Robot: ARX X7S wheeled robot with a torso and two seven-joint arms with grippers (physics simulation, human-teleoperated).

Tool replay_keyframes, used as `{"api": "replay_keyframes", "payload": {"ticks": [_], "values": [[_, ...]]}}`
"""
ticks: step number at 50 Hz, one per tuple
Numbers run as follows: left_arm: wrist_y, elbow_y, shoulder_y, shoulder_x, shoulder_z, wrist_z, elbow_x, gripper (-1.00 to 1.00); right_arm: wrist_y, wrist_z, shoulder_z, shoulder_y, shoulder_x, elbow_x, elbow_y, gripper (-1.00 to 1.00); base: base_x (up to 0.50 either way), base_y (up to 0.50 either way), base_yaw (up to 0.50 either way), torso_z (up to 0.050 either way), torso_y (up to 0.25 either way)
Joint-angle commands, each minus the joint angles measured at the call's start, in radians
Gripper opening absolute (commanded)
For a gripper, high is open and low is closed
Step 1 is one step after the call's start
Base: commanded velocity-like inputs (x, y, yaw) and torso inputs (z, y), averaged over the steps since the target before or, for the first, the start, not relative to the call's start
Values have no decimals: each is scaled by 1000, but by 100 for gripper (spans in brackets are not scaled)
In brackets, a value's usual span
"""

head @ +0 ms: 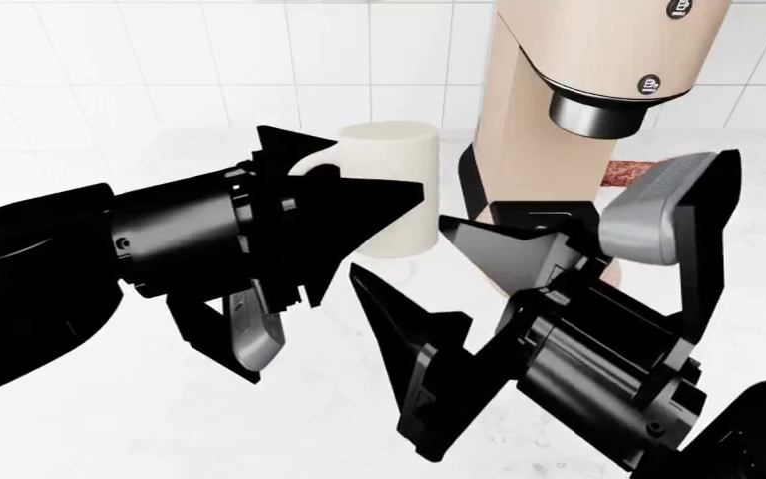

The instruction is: A wet mug is on the counter and needs to be dried. Pick it up and place it upside down in the open cabinet.

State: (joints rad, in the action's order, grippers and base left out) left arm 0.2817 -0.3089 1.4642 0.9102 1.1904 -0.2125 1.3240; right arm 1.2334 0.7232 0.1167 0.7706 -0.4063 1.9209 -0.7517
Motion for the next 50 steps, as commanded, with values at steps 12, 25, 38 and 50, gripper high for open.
{"api": "replay_keyframes", "payload": {"ticks": [12, 25, 38, 50], "values": [[-9, -25, 0, 6, -29, 10, -42, -100, 13, -42, -1, -1, -11, -48, -5, 100, 0, 0, 0, 0, 0], [-21, -34, -17, 17, -30, 5, -39, -100, 23, -36, -5, 26, -32, -98, -4, 100, 0, 0, 0, 0, 0], [-33, -48, -38, 24, -30, -12, -32, -100, 22, -59, -9, 28, -31, -136, 1, 100, 0, 0, 0, 0, 1], [-38, -68, -29, 29, -46, -13, -48, -100, 23, -81, -27, 14, -19, -164, 8, 100, 0, 0, 0, 0, 0]]}}
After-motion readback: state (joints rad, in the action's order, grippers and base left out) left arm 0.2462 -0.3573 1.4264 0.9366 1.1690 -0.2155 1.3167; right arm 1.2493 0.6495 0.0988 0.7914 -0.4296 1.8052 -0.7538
